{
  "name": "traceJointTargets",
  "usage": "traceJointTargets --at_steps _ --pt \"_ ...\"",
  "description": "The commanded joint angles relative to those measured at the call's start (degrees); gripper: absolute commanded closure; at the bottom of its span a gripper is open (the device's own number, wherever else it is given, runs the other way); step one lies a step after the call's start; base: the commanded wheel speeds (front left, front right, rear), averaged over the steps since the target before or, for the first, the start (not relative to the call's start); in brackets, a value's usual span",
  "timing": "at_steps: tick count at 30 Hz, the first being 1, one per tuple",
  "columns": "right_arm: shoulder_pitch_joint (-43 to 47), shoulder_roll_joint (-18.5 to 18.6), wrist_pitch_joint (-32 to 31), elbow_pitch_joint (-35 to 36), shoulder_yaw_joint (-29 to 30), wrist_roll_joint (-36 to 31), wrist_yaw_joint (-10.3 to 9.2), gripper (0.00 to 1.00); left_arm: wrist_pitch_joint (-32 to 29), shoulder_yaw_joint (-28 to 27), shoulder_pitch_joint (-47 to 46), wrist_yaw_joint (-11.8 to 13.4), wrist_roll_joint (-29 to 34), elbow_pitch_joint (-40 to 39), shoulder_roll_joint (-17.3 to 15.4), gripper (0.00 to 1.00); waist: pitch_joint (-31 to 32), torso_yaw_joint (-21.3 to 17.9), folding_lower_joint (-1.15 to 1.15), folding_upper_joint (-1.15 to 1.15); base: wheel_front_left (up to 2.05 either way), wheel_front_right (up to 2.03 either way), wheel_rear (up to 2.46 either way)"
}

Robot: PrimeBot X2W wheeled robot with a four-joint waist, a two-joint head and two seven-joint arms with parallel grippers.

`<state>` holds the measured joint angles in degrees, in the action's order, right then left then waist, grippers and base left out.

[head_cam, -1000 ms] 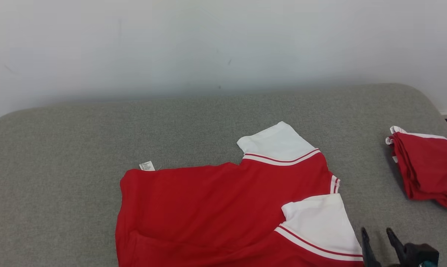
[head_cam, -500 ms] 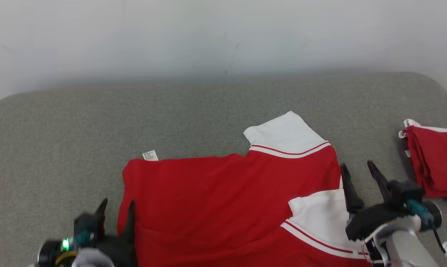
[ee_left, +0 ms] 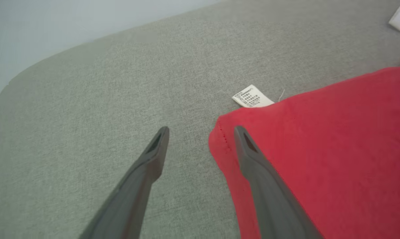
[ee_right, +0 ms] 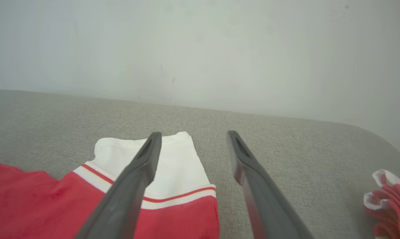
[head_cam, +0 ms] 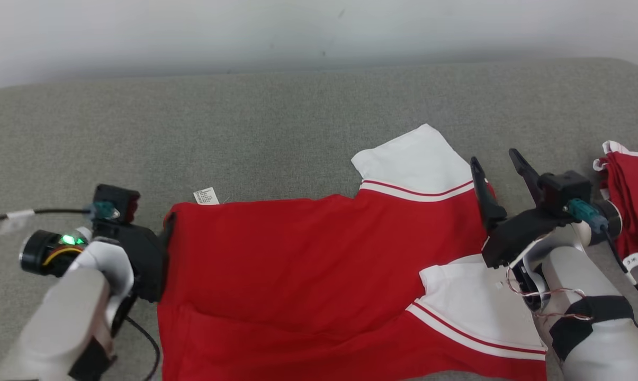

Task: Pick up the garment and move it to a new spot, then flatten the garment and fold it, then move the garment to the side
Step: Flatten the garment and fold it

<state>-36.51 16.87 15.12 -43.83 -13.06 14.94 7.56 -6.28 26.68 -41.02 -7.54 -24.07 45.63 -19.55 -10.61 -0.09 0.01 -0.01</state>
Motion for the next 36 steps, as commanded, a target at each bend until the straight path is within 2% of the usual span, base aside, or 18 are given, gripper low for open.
traceJointTargets --at_steps 1,8,14,27,28,29,30,31,32,36 --pt "-0.62 0.07 -0.02 -0.29 -0.61 0.38 -0.18 0.00 -0.94 0.60 -0.92 0.14 -1.19 -0.19 -0.84 0.00 -0.82 -0.34 -0.01 0.01 0.00 0.00 0.00" --pt "-3.32 -0.03 -0.02 -1.18 -2.77 1.96 -0.18 0.00 -9.42 7.63 -3.88 0.13 -10.56 -2.82 -5.45 0.00 -2.44 -1.02 -0.01 0.01 0.00 0.00 0.00" --pt "-5.04 0.70 -0.02 -1.64 -3.66 2.61 -0.18 0.00 -11.07 11.58 -5.17 0.14 -15.40 -4.54 -7.94 0.00 -3.80 -1.36 -0.01 0.01 0.00 0.00 0.00" --pt "-14.85 1.41 -0.06 -7.72 -10.58 4.21 -0.18 0.00 -9.91 18.23 -8.01 0.12 -21.55 -4.96 -7.34 0.00 -6.71 -0.61 -0.01 0.01 0.00 0.00 0.00" --pt "-15.46 1.33 -0.06 -8.01 -11.20 4.34 -0.18 0.00 -9.89 19.02 -8.23 0.13 -21.70 -4.77 -7.66 0.04 -6.79 -0.48 -0.01 0.01 0.00 0.00 0.00" --pt "-16.00 1.28 -0.06 -8.38 -11.65 4.51 -0.18 0.00 -9.68 19.66 -8.37 0.13 -21.95 -4.57 -7.81 0.17 -6.87 -0.37 -0.01 0.01 0.00 0.00 0.00" --pt "-16.41 1.25 -0.05 -8.71 -12.00 4.74 -0.18 0.00 -9.52 20.17 -8.54 0.13 -22.23 -4.43 -7.86 0.56 -7.00 -0.23 -0.01 0.01 0.00 0.00 0.00" --pt "-16.84 1.20 -0.04 -9.11 -12.37 4.99 -0.18 0.00 -9.35 20.73 -8.87 0.13 -22.35 -4.20 -7.92 0.80 -7.16 -0.09 -0.01 0.01 0.00 0.00 0.00" --pt "-17.25 1.14 -0.04 -9.55 -12.78 5.10 -0.18 0.00 -9.19 21.24 -9.13 0.13 -22.53 -4.02 -7.89 1.00 -7.32 0.04 -0.01 0.01 0.00 0.00 0.00" --pt "-18.84 1.17 -0.78 -11.71 -14.02 5.73 -0.18 0.00 -9.00 22.48 -9.93 0.13 -23.52 -3.85 -7.52 1.00 -8.08 0.57 -0.01 0.01 0.00 0.00 0.00"
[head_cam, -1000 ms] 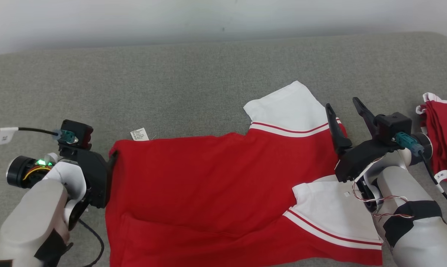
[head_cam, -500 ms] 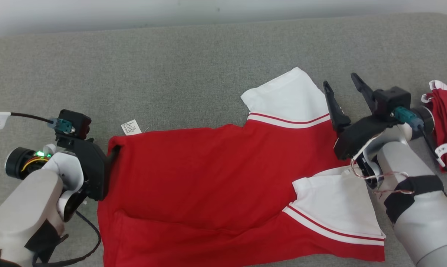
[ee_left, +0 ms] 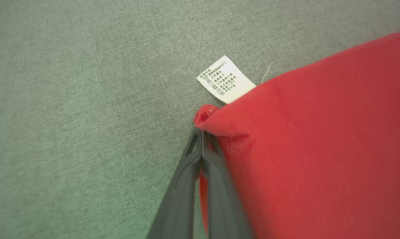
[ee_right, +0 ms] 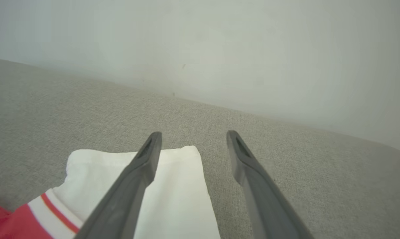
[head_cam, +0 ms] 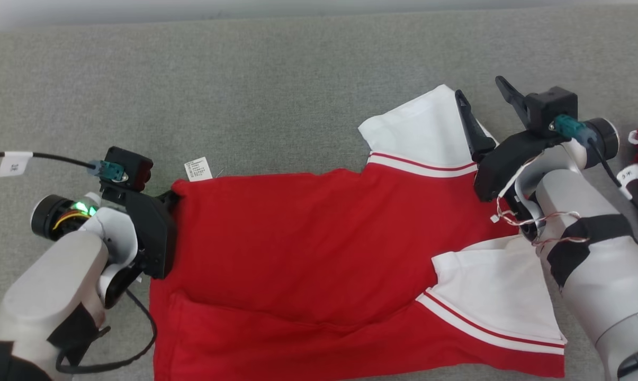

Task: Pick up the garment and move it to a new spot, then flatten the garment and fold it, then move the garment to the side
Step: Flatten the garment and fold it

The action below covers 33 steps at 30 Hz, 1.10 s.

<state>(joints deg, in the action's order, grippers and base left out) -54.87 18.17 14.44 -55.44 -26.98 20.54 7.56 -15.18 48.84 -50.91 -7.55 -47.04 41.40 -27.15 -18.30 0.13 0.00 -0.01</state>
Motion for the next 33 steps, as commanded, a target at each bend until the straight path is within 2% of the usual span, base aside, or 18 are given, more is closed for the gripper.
traceJointTargets --at_steps 1,7,16,24,25,27,28,29,33 --pt "-1.21 -0.07 -0.55 -0.86 -0.57 0.30 -0.18 0.00 0.07 0.67 -0.50 0.14 -0.91 0.40 0.12 1.00 -0.63 0.55 0.00 0.01 0.00 0.00 0.00" --pt "-4.70 0.42 -7.60 -6.78 -2.69 2.76 -0.18 0.00 4.71 0.92 -3.79 0.14 -0.31 2.00 0.54 1.00 -1.92 2.89 0.00 0.01 0.00 0.00 0.00" --pt "-8.07 2.54 -15.39 -13.74 -4.47 5.67 -0.18 0.00 8.16 3.47 -6.11 0.14 -0.65 3.24 3.77 1.00 -2.80 8.44 0.00 0.01 0.00 0.00 0.00" --pt "-9.10 3.79 -15.65 -16.06 -4.84 6.38 -0.18 0.00 10.51 5.46 -6.97 0.14 -1.42 3.88 5.10 1.00 -3.40 10.67 0.00 0.01 0.00 0.00 0.00" --pt "-9.19 3.98 -15.51 -16.40 -4.67 6.42 -0.18 0.03 10.71 5.66 -7.03 0.14 -1.56 4.04 5.16 1.00 -3.43 10.80 0.00 0.01 0.00 0.00 0.00" --pt "-9.51 4.40 -14.97 -16.91 -4.28 6.47 -0.18 0.36 11.18 6.10 -7.20 0.14 -1.98 4.35 5.27 1.00 -3.49 10.95 0.00 0.01 0.00 0.00 0.00" --pt "-9.93 4.75 -14.26 -17.07 -4.15 6.20 -0.18 0.63 11.39 6.30 -7.36 0.14 -2.11 4.55 5.30 1.00 -3.55 10.99 0.00 0.01 0.00 0.00 0.00" --pt "-10.20 4.92 -13.72 -17.20 -4.06 5.82 -0.18 1.00 11.73 6.45 -7.53 0.14 -2.35 4.75 5.29 1.00 -3.61 10.98 0.00 0.01 0.00 0.00 0.00" --pt "-11.10 5.72 -10.90 -17.72 -2.92 5.18 -0.18 1.00 13.32 6.75 -7.93 0.15 -3.18 5.87 5.19 1.00 -3.63 10.62 0.00 0.01 0.00 0.00 0.00"
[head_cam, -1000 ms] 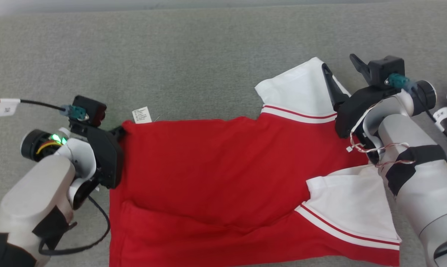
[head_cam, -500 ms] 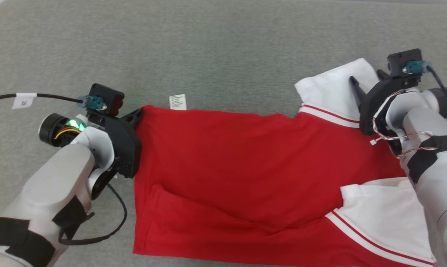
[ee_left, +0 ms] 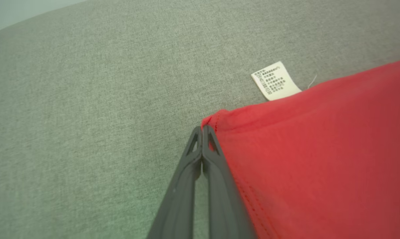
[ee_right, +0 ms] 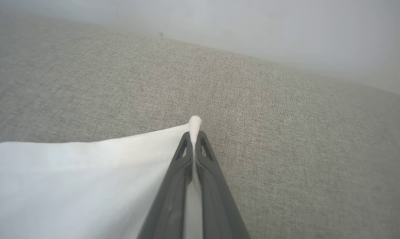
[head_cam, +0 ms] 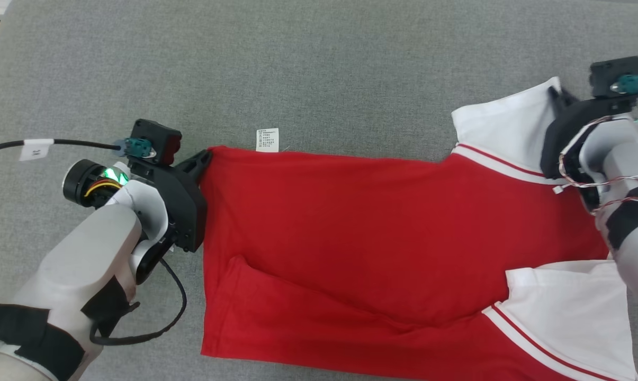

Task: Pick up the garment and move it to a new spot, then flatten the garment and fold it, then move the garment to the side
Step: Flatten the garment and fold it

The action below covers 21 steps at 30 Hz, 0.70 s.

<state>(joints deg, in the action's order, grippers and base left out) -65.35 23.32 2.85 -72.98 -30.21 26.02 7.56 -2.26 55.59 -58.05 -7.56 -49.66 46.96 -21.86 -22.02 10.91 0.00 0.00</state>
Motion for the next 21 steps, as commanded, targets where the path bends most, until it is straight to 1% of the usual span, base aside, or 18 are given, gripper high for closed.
traceJointTargets --at_steps 1,6,11,14,17,21 --pt "-0.73 0.72 1.97 -0.31 0.82 -0.46 -0.18 1.00 1.01 0.04 -0.81 0.16 -0.54 0.69 -0.14 1.00 0.29 -0.31 0.00 0.00 0.00 0.00 0.00" --pt "-0.88 1.29 8.49 -0.75 3.20 -2.05 -0.18 1.00 4.09 0.04 -0.90 0.16 -1.19 2.16 -0.61 1.00 1.74 -1.10 0.00 0.00 0.00 0.00 0.00" --pt "-0.09 1.15 11.29 -0.85 5.29 -3.18 -0.18 1.00 6.56 0.29 -0.57 0.16 -1.54 2.93 -0.78 1.00 3.31 -1.86 0.00 0.00 0.00 0.00 0.00" --pt "0.66 0.39 12.14 -0.52 6.78 -3.88 -0.18 1.00 8.40 0.37 0.25 0.16 -1.66 3.81 -1.08 1.00 4.70 -2.65 0.00 0.00 0.00 0.00 0.00" --pt "2.17 -0.21 12.32 2.95 8.06 -4.72 -0.18 1.00 9.48 0.71 1.70 0.15 -1.93 4.58 -1.18 1.00 6.08 -3.54 0.00 0.00 0.00 0.00 0.00" --pt "7.41 -0.28 12.32 9.53 11.28 -5.29 -0.18 1.00 12.09 0.65 4.23 0.16 -2.75 5.40 -1.33 1.00 8.06 -4.82 0.00 0.00 0.00 0.00 0.00"
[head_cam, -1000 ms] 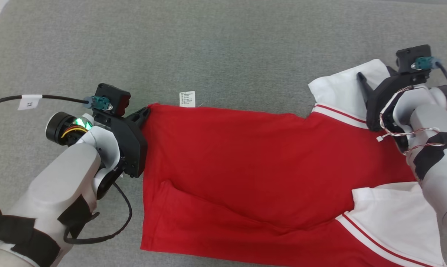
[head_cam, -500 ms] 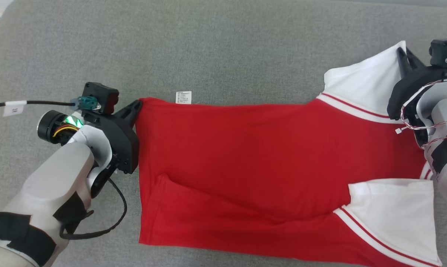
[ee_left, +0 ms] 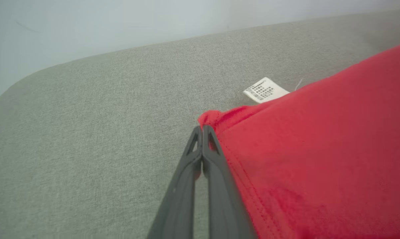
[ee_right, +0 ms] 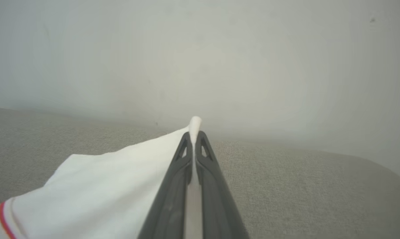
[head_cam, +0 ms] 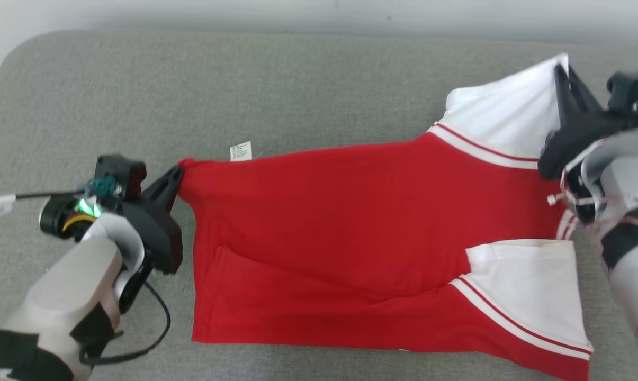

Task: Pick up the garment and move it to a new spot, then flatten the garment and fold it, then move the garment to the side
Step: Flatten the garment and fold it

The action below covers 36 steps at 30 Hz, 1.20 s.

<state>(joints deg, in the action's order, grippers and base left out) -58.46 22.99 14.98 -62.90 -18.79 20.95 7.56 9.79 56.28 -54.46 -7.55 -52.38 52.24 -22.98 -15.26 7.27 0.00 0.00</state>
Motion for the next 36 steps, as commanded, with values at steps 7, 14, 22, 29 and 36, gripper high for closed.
traceJointTargets --at_steps 7,14,22,29,36 --pt "12.03 -1.33 0.21 8.93 4.03 -0.83 -0.18 1.00 4.43 -1.04 5.86 0.34 -1.29 1.30 0.09 1.00 4.55 -2.88 0.00 0.00 0.00 0.00 0.00" --pt "23.20 -3.14 0.22 16.31 7.24 0.18 -0.18 1.00 5.46 -6.44 13.32 2.07 -0.33 -1.72 1.07 1.00 7.27 -4.03 0.00 0.00 0.00 0.00 0.00" --pt "31.10 -5.27 0.22 19.67 9.42 0.36 -0.18 1.00 5.40 -15.37 23.01 3.51 3.48 -6.15 2.04 1.00 8.83 -5.62 0.00 0.00 0.00 0.00 0.00" --pt "35.58 -7.06 0.21 20.77 11.30 0.88 -0.18 1.00 5.40 -22.51 29.56 3.19 7.45 -8.31 3.99 1.00 10.75 -6.91 0.00 0.00 0.00 0.00 0.00" --pt "39.00 -8.29 0.22 21.01 13.19 0.63 -0.18 1.00 5.41 -27.06 32.90 2.62 11.23 -9.40 6.09 1.00 11.35 -6.99 0.00 0.00 0.00 0.00 0.00"
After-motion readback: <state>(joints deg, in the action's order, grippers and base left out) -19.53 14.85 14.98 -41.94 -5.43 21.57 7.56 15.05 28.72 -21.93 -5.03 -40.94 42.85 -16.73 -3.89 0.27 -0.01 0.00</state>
